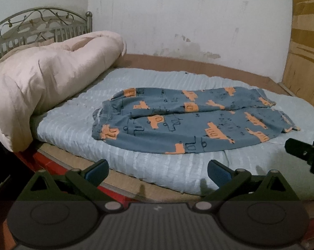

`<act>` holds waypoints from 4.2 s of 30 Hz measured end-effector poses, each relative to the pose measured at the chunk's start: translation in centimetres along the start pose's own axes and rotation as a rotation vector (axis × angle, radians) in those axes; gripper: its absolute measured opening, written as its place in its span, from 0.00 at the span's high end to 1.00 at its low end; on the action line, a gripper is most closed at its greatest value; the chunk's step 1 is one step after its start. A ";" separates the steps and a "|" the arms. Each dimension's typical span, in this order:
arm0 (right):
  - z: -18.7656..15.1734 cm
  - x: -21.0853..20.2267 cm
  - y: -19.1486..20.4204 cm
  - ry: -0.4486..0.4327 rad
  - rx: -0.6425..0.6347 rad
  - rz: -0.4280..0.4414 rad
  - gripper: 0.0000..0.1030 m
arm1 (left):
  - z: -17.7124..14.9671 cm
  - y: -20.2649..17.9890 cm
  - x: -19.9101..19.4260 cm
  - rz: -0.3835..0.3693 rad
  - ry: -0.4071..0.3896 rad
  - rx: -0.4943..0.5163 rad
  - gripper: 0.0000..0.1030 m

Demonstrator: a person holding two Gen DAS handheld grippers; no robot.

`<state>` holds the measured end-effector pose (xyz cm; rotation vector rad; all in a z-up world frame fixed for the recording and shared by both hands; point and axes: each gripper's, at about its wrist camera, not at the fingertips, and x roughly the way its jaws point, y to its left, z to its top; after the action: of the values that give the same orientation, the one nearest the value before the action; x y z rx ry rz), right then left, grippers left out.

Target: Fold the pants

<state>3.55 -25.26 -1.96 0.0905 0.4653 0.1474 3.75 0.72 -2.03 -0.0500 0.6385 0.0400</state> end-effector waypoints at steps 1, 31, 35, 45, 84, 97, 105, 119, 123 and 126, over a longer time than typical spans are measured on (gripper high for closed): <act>0.0 0.4 -0.2 0.000 0.007 0.009 0.01 | 0.3 0.2 0.6 0.001 0.011 0.000 0.01; 16.8 38.8 -1.3 0.312 -0.554 0.500 0.10 | 19.9 9.2 30.3 -0.117 0.061 0.373 0.01; 17.3 44.1 -0.3 0.362 -0.598 0.520 0.20 | 19.9 9.3 33.2 -0.136 0.120 0.407 0.01; 16.9 50.0 0.5 0.503 -0.670 0.628 0.23 | 19.5 10.5 36.5 -0.224 0.280 0.378 0.28; 18.4 43.7 5.1 0.088 -0.648 0.445 1.00 | 22.0 10.3 29.4 -0.091 0.074 0.279 1.00; 18.2 30.6 2.7 0.010 -0.660 0.421 1.00 | 19.6 7.5 20.0 -0.129 0.006 0.296 1.00; 14.1 21.1 0.9 -0.011 -0.598 0.396 1.00 | 14.3 6.4 15.2 -0.181 -0.032 0.305 1.00; 3.9 13.8 0.0 0.047 -0.509 0.324 1.00 | 5.8 4.5 11.9 -0.191 -0.036 0.418 1.00; 2.8 12.8 0.2 0.038 -0.496 0.302 1.00 | 4.7 4.2 11.7 -0.200 -0.015 0.440 1.00; 2.0 12.5 0.4 0.057 -0.515 0.290 1.00 | 3.5 3.6 12.2 -0.191 0.015 0.481 1.00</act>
<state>15.50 -22.95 -5.65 -0.3539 0.4572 0.5500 15.45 4.74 -6.58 0.3534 0.6420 -0.2981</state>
